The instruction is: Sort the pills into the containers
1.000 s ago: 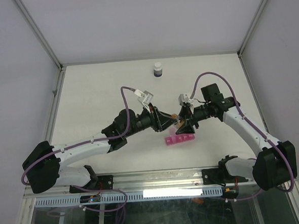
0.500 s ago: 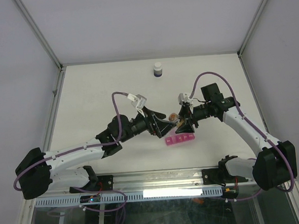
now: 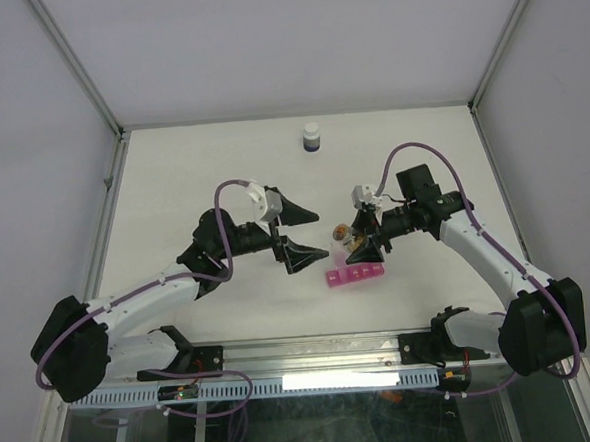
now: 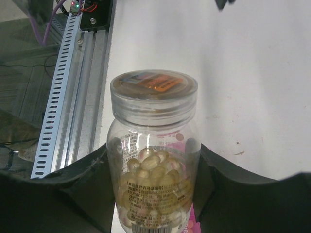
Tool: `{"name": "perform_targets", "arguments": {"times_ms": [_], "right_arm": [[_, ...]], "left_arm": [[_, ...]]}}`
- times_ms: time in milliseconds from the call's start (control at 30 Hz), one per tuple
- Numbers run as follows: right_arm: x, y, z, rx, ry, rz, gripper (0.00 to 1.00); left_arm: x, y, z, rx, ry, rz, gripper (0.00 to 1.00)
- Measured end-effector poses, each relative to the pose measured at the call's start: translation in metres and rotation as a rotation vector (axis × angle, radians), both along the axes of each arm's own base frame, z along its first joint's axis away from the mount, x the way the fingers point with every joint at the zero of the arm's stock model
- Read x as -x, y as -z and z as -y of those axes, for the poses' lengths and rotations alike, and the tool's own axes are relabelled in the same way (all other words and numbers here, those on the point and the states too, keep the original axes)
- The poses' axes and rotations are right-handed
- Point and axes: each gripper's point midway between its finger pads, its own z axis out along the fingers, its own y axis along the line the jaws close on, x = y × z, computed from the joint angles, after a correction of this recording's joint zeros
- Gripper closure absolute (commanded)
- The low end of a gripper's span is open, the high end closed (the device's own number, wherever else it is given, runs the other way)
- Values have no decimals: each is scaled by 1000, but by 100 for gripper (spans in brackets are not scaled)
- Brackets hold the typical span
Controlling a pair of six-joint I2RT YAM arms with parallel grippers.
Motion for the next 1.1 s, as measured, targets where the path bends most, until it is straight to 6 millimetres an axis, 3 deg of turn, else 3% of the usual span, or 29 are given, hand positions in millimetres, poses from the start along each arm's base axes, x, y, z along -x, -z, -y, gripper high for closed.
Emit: {"name": "perform_targets", "arguments": {"times_ms": [233, 467, 700, 800, 933, 1100], "right_arm": [[3, 1, 0, -9, -21, 21, 100], [5, 2, 0, -7, -30, 26, 100], [6, 3, 0, -5, -34, 24, 100], [7, 3, 0, -4, -34, 20, 100], [7, 4, 1, 3, -32, 17, 100], [7, 6, 2, 14, -25, 13, 100]], "left_arm": [[9, 3, 26, -46, 190, 59, 18], [4, 16, 35, -78, 218, 65, 31], [8, 16, 49, -85, 235, 86, 41], [10, 14, 56, -86, 230, 96, 53], [5, 14, 60, -94, 203, 99, 81], [4, 16, 61, -103, 184, 81, 96]]}}
